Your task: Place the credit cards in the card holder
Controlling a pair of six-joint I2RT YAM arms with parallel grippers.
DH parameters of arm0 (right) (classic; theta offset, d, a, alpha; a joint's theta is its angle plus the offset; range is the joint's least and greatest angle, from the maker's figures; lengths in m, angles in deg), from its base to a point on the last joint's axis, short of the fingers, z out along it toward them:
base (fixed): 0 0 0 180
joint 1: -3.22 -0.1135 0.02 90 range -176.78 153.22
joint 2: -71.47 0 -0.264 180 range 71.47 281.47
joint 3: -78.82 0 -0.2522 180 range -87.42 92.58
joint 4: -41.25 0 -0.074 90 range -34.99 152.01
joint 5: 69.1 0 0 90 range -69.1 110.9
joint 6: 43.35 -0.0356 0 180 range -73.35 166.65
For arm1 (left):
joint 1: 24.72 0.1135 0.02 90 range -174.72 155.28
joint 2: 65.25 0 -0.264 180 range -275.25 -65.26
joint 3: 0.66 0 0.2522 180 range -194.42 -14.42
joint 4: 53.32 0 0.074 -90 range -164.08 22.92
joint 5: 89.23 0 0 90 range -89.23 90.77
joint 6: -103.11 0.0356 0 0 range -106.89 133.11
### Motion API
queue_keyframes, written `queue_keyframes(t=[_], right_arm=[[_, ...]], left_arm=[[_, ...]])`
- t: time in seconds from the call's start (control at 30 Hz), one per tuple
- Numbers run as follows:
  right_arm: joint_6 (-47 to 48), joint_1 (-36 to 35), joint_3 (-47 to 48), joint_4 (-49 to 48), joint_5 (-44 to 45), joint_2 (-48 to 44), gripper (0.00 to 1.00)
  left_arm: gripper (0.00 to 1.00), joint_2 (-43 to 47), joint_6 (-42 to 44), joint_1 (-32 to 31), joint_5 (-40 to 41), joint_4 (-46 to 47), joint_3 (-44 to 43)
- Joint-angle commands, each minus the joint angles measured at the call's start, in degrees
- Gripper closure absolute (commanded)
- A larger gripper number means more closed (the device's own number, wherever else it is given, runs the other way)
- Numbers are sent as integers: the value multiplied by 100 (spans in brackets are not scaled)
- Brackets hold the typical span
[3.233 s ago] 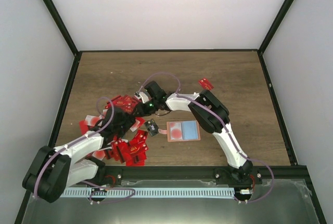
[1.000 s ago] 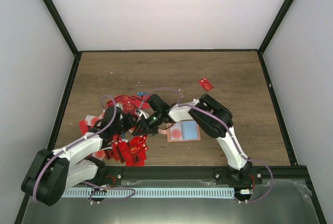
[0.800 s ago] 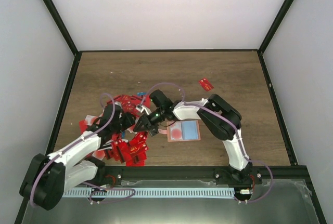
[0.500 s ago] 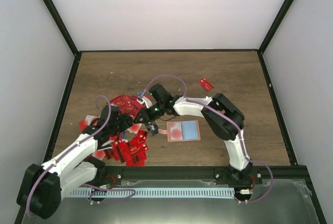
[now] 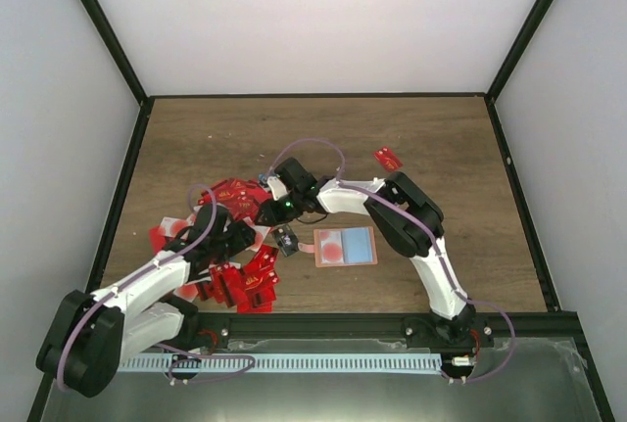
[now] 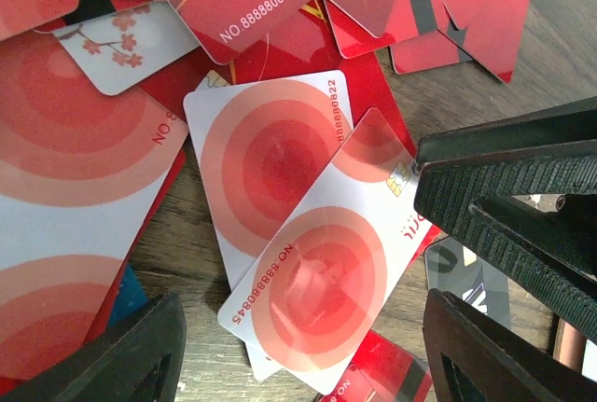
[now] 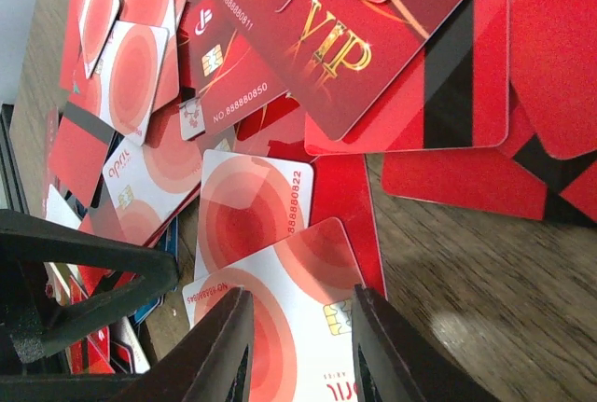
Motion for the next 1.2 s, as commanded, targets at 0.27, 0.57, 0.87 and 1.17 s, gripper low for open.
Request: queue_keyframes(t=[0.27, 0.57, 0.87, 1.17], right_arm=[[169, 96, 21, 21, 399, 44, 68], [100, 25, -359, -127, 139, 34, 68], [-75, -97, -812, -232, 68, -201, 68], [-284, -121, -1161, -363, -10, -353, 68]], left_arm=[[28, -366, -69, -15, -128, 345, 107], [29, -429, -124, -14, -306, 415, 121], [29, -292, 19, -13, -737, -24, 104], [29, -291, 511, -15, -1190, -594, -8]])
